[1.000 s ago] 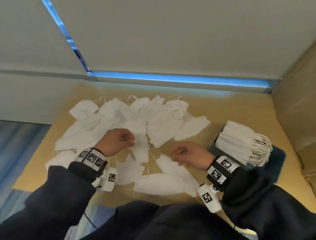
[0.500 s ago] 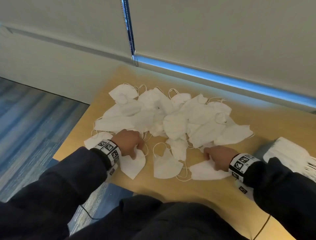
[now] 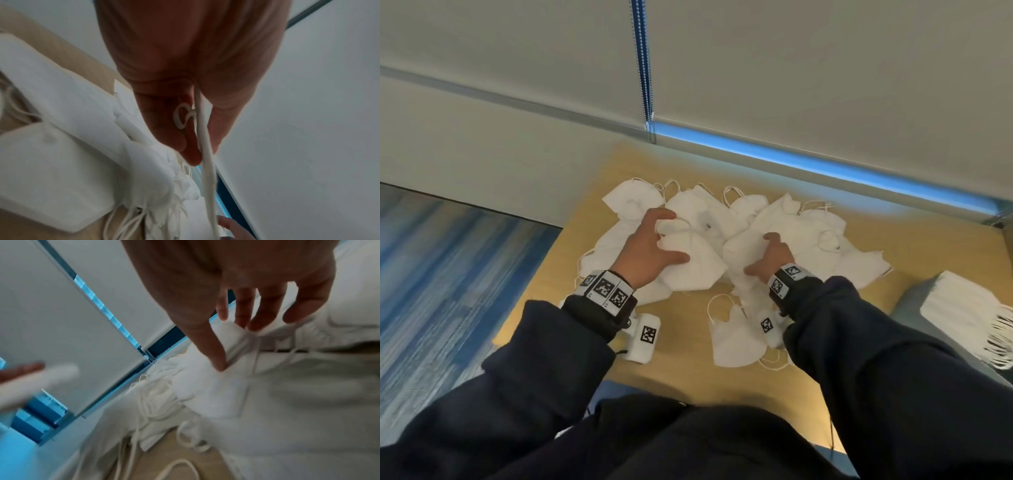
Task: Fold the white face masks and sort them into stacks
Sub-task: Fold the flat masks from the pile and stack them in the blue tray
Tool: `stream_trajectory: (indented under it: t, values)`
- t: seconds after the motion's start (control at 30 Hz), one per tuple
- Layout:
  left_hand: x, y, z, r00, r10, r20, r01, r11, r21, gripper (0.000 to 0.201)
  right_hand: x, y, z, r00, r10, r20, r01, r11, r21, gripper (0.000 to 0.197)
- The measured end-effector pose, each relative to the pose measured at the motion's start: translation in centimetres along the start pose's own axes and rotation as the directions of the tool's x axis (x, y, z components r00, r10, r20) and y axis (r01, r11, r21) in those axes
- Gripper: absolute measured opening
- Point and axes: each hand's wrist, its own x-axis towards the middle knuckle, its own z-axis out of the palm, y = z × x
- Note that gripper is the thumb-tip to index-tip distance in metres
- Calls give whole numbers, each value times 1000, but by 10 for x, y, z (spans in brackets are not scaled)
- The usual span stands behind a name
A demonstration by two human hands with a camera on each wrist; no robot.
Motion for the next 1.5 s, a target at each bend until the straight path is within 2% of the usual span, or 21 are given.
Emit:
stream_trajectory:
  t: [0.1,0.2,0.27,0.3,0.37,0.43,0.5,0.57,0.6,0.7,0.77,0.87,0.97,1.03,1.1,1.17,1.27,1.3,1.37,1.43,1.5]
  values:
    - [-6,-14,-17,991,-124,-49,116,983,-143,65,-3,-1,-11,996,31,-78,-16,982,187,78]
    - [-10,-20,-25,970,-219,-108,173,929,-327,48,-21,1,-32,986,-33,-163,94,919,383,28]
    - [-13,-14,-25,961,-239,-140,154,882,-446,48,-46,-3,-44,996,-25,-88,78,745,662,15]
    - [-13,-7,-22,962,-236,-139,137,852,-505,51,-59,-5,-46,999,-34,-33,47,651,757,16]
    - [-15,11,-10,971,-204,-125,86,786,-612,54,-82,-12,-45,998,-60,23,11,520,854,26]
    - [-18,30,12,983,-158,-88,67,768,-636,55,-100,-20,-37,995,-87,42,-6,379,925,33]
    - [-21,38,36,996,-76,-56,36,849,-527,57,-114,-31,-28,993,-78,93,-74,222,972,26]
    - [-20,35,53,997,41,-58,-56,960,-276,60,-126,-40,-23,991,-43,125,-120,99,988,27]
    - [-19,33,56,995,88,-56,-97,979,-178,61,-129,-41,-20,994,-20,112,-109,94,990,33]
    - [-13,32,56,988,146,48,-140,984,-113,69,-131,-35,-14,999,-35,-16,26,312,950,26]
    - [-6,31,49,982,152,110,-145,987,-72,74,-130,-29,-14,999,-14,-42,44,398,916,21]
    - [7,29,29,990,142,-3,-141,983,116,72,-130,-23,-20,999,38,-37,19,381,924,18]
    - [2,34,19,941,327,-80,-279,891,359,63,-125,-19,-23,994,81,-77,40,383,923,23]
    - [-14,47,27,909,413,62,-405,835,373,61,-124,-22,-23,989,107,-99,50,390,919,24]
    - [-27,58,45,901,323,289,-418,821,388,73,-128,-31,-24,993,81,-84,48,370,928,18]
    - [-30,61,62,893,244,378,-403,806,433,78,-135,-39,-26,1000,-9,-21,23,337,941,21]
    - [-21,64,61,924,280,260,-352,888,296,53,-142,-38,-34,997,-81,20,7,325,946,36]
    - [-15,64,57,945,243,216,-290,931,222,46,-143,-35,-39,998,-58,-21,40,343,938,33]
    - [-2,60,46,975,108,193,-115,993,26,40,-140,-22,-52,980,26,-198,164,461,872,22]
    - [5,61,37,967,-7,255,70,968,-241,34,-136,-7,-64,940,27,-341,255,611,750,40]
    - [3,67,37,936,-34,349,189,889,-418,28,-133,2,-74,950,-55,-306,264,661,702,68]
